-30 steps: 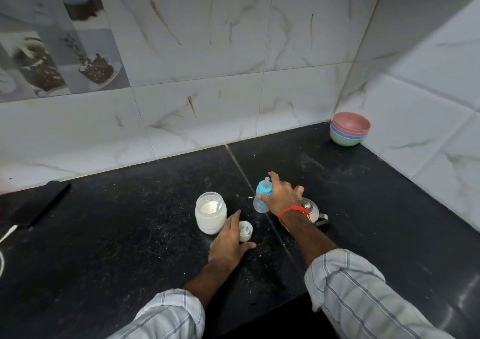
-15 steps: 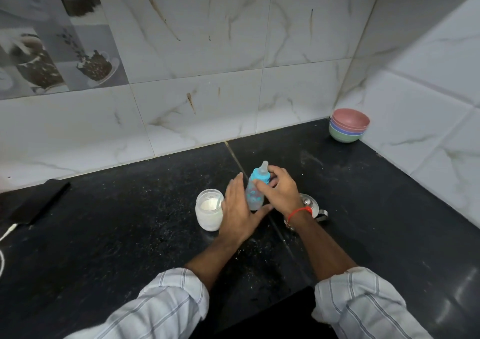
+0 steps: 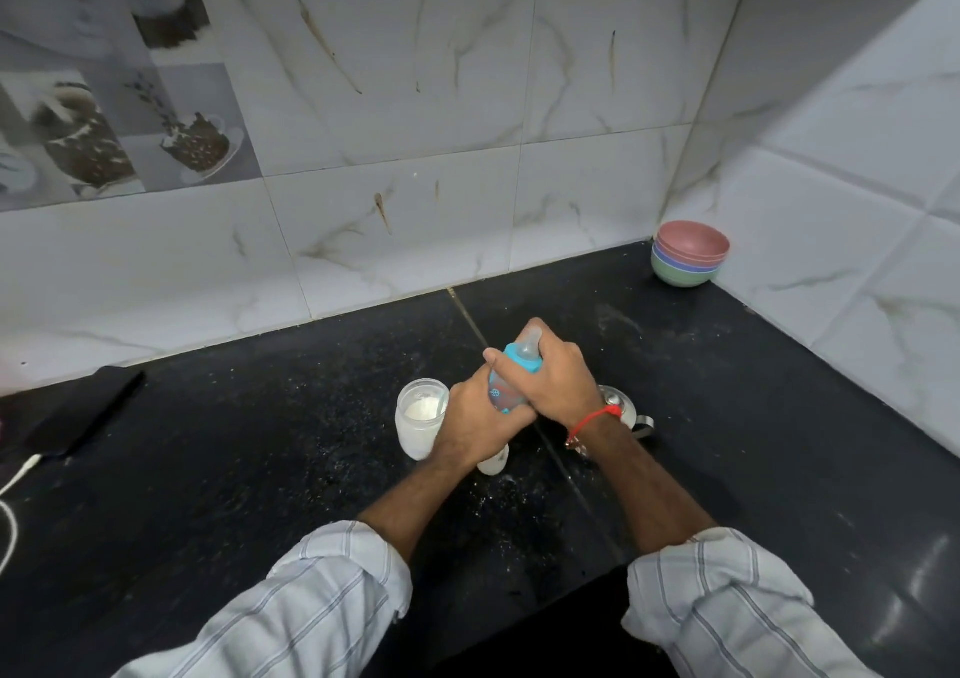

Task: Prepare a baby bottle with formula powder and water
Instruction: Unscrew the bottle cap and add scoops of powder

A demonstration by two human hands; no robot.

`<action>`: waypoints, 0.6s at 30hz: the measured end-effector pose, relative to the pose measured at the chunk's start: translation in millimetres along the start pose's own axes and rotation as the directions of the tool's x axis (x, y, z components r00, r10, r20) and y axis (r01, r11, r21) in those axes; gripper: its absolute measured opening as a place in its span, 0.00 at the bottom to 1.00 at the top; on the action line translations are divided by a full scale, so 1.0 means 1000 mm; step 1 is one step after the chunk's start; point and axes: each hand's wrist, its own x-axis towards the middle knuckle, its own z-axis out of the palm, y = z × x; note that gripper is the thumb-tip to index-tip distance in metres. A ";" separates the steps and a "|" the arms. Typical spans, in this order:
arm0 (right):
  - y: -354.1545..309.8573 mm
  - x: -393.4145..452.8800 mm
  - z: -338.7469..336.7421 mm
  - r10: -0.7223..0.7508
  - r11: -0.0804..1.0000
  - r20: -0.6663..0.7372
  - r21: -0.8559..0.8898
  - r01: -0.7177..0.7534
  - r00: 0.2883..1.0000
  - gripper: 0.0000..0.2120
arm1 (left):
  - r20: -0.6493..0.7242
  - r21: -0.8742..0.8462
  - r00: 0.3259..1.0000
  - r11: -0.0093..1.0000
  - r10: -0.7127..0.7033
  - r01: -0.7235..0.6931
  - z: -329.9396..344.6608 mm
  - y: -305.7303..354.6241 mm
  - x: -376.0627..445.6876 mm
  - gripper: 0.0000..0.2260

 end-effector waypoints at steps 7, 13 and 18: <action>0.004 0.005 -0.021 -0.263 0.942 0.231 0.273 0.197 0.937 0.20 | 0.035 -0.033 0.998 0.999 0.044 -0.043 -0.018 0.002 -0.003 0.18; 0.010 -0.005 -0.029 -0.165 0.851 0.093 0.517 0.094 0.982 0.29 | -0.069 -0.032 0.998 0.999 0.005 -0.007 -0.023 0.001 0.000 0.16; 0.000 -0.009 -0.016 -0.178 0.860 0.162 0.506 0.073 0.971 0.31 | -0.034 0.004 0.999 1.000 0.012 -0.011 -0.017 0.002 0.000 0.18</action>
